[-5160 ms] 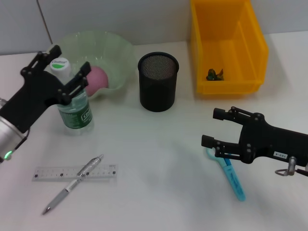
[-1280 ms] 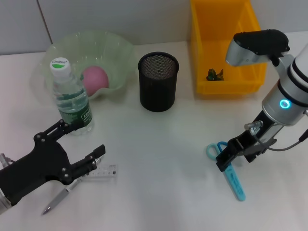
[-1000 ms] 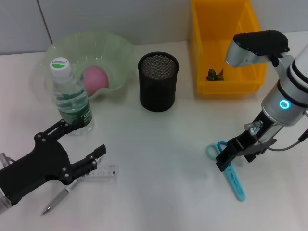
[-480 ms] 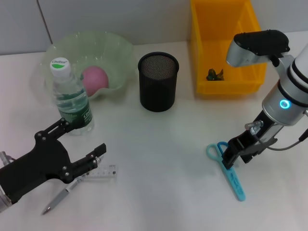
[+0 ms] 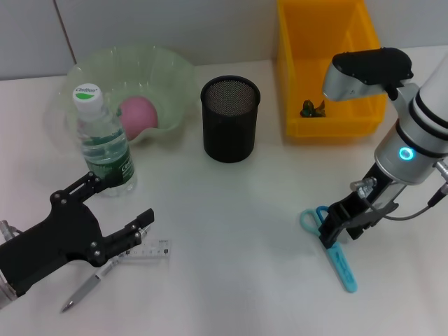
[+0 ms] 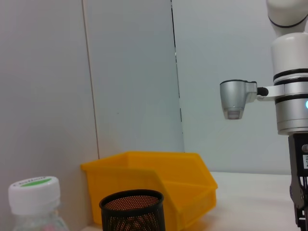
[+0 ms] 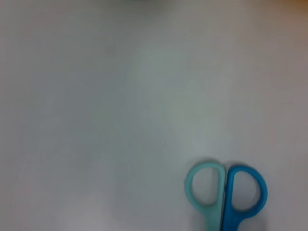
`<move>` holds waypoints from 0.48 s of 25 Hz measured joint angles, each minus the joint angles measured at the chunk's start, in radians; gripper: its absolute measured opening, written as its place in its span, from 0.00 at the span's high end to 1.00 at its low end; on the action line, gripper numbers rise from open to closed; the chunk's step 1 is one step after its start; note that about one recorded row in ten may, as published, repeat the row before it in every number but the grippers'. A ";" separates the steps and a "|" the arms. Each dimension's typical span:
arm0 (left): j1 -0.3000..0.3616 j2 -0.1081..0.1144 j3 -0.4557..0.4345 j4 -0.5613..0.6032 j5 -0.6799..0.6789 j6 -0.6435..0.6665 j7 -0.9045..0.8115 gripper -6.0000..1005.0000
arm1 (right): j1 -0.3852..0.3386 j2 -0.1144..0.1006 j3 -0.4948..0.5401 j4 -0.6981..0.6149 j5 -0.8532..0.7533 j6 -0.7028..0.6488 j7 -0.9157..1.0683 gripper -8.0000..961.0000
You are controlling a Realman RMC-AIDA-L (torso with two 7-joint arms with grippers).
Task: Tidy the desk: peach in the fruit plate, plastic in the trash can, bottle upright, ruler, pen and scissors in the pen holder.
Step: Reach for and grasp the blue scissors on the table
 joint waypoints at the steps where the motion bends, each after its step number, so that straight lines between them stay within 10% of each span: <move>1: 0.000 0.000 0.000 0.000 0.000 0.000 0.000 0.22 | 0.003 0.000 -0.002 0.006 0.000 0.002 0.000 0.45; 12: 0.005 0.000 0.000 -0.001 0.000 0.001 0.000 0.22 | 0.018 -0.001 -0.019 0.037 -0.003 0.019 0.000 0.45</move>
